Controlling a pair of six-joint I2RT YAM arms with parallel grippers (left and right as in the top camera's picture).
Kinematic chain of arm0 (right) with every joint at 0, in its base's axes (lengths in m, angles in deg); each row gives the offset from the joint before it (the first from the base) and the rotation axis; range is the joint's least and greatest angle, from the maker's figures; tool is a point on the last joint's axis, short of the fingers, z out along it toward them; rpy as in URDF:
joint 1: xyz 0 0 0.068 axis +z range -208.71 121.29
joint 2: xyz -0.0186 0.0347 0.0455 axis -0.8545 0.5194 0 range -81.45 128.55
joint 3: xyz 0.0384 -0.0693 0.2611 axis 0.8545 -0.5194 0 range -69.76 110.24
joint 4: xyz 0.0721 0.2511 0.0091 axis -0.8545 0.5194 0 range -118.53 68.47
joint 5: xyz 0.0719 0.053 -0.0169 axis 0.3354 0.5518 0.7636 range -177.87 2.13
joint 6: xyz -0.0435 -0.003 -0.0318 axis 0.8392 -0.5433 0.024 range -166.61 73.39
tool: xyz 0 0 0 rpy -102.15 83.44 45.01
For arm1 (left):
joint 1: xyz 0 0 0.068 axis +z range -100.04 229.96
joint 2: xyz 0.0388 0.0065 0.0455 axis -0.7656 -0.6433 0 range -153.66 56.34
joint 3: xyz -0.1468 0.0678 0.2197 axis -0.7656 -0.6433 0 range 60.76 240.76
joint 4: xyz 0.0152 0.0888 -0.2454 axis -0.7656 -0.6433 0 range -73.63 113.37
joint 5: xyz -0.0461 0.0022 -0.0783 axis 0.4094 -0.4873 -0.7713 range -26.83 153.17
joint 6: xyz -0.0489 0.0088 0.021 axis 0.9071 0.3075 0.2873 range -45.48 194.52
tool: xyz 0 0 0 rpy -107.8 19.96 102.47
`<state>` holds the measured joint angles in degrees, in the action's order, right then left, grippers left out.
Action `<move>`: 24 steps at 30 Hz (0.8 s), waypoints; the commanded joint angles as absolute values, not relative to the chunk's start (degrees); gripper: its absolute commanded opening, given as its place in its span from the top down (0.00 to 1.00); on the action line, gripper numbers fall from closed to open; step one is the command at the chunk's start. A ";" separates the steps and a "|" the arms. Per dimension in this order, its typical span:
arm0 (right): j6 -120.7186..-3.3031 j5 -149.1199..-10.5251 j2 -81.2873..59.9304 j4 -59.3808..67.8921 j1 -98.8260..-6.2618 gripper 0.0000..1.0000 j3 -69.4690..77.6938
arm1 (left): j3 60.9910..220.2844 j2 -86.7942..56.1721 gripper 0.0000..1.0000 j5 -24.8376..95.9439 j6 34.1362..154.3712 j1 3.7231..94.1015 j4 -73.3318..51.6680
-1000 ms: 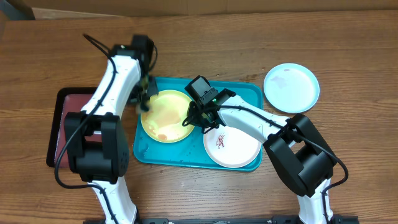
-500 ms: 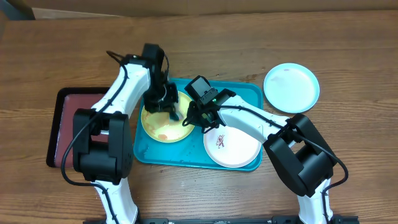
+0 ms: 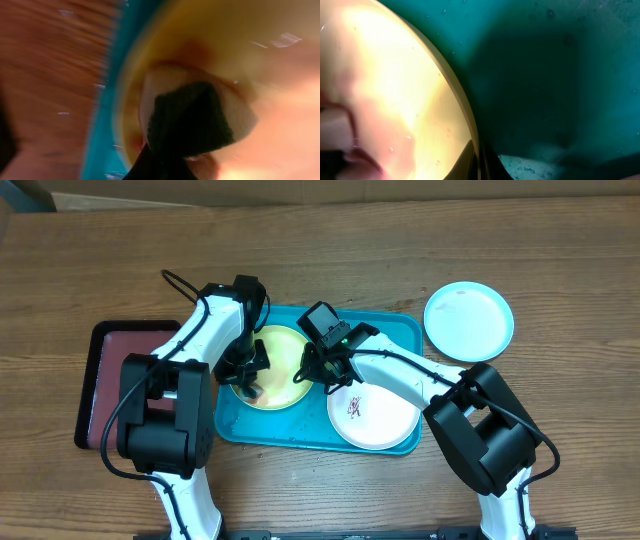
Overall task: Clean dirty plates on tray and stack at the side
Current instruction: 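Scrub the yellow plate with the left sponge while the right gripper holds it, then lift the yellow plate with the right gripper and stack it on the light-blue plate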
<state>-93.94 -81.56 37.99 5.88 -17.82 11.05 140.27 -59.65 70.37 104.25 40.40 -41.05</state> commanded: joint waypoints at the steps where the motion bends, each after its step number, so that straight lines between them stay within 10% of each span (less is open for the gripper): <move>1: -92.81 -83.99 38.20 6.10 -18.28 0.96 10.53 | 140.57 -60.33 0.96 87.51 110.33 40.97 -42.19; 16: -76.90 -84.75 35.21 6.65 -16.86 0.96 15.25 | 165.16 -47.30 0.96 89.12 115.86 49.49 -60.76; 24: -62.38 -107.59 25.96 10.41 -12.73 0.96 21.70 | 165.01 -37.83 0.96 79.51 113.61 64.22 -62.56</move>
